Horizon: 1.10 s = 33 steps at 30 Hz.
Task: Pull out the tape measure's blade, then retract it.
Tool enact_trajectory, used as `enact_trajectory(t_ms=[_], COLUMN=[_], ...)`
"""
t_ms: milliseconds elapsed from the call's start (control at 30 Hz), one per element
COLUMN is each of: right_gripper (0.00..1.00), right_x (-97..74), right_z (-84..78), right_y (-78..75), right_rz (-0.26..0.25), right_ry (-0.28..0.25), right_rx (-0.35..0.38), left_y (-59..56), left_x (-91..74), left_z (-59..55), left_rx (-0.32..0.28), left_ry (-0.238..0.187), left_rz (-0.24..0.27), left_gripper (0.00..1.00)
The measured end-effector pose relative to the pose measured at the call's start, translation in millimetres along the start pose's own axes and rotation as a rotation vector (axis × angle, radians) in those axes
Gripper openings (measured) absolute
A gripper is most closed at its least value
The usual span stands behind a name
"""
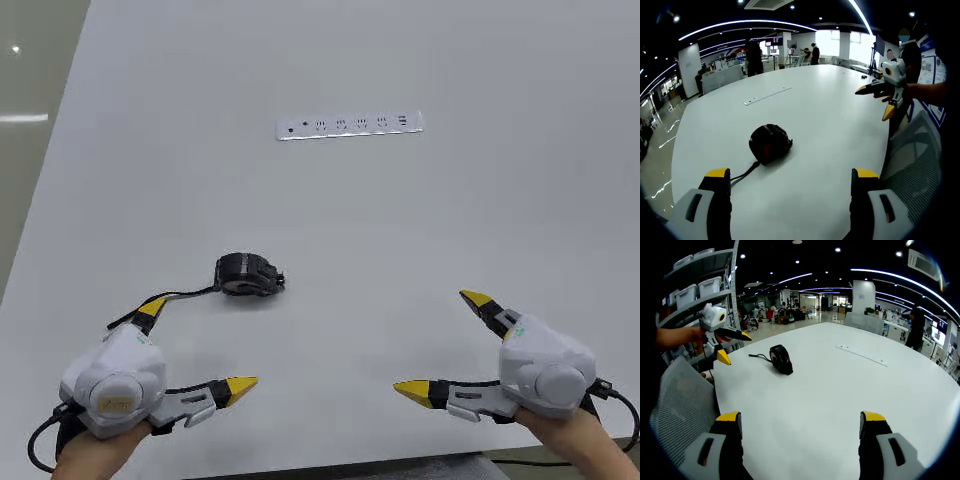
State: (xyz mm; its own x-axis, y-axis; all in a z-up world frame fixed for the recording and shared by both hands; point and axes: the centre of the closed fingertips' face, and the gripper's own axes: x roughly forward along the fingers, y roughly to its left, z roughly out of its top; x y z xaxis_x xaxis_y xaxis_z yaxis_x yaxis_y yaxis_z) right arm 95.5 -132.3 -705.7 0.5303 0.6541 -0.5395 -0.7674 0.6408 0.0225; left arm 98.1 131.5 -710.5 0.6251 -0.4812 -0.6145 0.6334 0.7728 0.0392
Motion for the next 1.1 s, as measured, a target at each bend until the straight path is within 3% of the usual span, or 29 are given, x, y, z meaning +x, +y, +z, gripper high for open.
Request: enact_trajectory(t_ms=[833,1100], right_gripper=[0.99,0.98], right_x=[18.8,27.6], right_z=[7.1,9.7], right_y=[-8.4,-12.5], right_rz=[0.090,0.126], right_ry=[0.046,0.063], right_rx=[-0.095,-0.135], left_y=[19.6,27.6], left_x=[11.4,21.3], left_z=[5.3,5.7], left_rx=[0.084,0.123], left_ry=[0.027,0.058], left_rz=[-0.040,-0.075], left_gripper=[0.97,0.97])
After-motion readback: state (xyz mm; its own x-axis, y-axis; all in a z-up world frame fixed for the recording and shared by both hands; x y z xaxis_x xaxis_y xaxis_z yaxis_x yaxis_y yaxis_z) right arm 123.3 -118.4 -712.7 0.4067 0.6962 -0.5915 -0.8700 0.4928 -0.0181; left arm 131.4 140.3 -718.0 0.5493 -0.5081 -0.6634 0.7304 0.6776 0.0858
